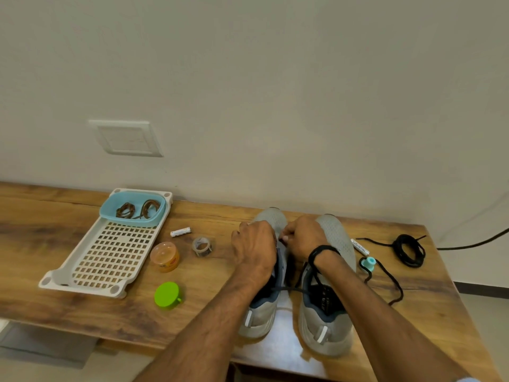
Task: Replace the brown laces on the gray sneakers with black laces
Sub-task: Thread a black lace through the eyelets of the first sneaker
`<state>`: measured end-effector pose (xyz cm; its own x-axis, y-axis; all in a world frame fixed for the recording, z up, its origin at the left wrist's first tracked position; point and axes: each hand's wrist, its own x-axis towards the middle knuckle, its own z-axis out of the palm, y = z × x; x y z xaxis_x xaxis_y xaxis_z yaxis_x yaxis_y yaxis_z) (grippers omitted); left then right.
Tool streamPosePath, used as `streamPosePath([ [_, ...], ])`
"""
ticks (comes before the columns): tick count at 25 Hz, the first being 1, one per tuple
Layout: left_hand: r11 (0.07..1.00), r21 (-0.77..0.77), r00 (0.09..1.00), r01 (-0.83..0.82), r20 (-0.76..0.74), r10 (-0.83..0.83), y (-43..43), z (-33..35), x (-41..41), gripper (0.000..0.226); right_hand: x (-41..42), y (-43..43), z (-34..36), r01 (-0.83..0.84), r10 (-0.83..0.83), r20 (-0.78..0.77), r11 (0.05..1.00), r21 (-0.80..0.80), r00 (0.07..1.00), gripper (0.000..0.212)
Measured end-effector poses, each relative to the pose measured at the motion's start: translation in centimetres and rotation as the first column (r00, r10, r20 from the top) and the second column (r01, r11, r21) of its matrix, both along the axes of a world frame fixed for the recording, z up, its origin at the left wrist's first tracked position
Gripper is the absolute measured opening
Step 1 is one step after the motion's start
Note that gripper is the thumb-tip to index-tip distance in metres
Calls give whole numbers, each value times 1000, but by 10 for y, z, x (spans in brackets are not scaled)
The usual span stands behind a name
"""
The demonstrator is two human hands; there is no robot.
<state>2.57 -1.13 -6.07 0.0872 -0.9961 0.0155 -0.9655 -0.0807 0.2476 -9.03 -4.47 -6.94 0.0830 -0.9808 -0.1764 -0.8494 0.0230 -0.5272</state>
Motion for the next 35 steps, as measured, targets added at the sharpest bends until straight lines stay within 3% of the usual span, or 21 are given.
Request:
streamPosePath([
  [5,995,62,989,74,123,-81,-7,4,-5,19,6,-3,-3,-46,46,-68,999,6,997,19],
  [10,952,162,945,261,160,-286,-14,1,5,21,3,-2,-1,-50,49,-44,999,-6,998,16],
  [13,924,189,932,332,82,-352,-18,-1,13,18,3,2,1,-26,25,-24,999,-25,999,15],
  [17,936,219,960,277,-108,-259,-26,0,23,17,2,4,5,24,-24,51,1000,-1,998,16],
  [19,941,223,962,255,-161,-223,-28,-3,26,20,7,9,14,24,-24,-22,1000,-15,999,8],
  [21,939,238,962,248,-175,-210,-28,-4,26,20,19,23,27,56,-73,-180,994,-97,981,27],
  [23,936,250,959,247,-199,-200,-30,-5,29,15,31,44,32,79,-94,-135,991,-111,986,40],
  [25,938,253,958,238,-218,-184,-32,-5,32,18,38,66,29,48,-49,-59,999,-7,997,52],
  [29,924,252,946,287,-224,-233,-27,-4,30,22,41,70,16,63,-70,-186,997,-42,980,23],
  [32,920,194,934,341,-184,-307,-22,0,29,28,43,61,19,88,-100,-227,994,-63,969,21],
  [35,940,42,919,339,-226,-322,-16,0,36,21,40,50,23,71,-90,-254,994,-80,963,21],
])
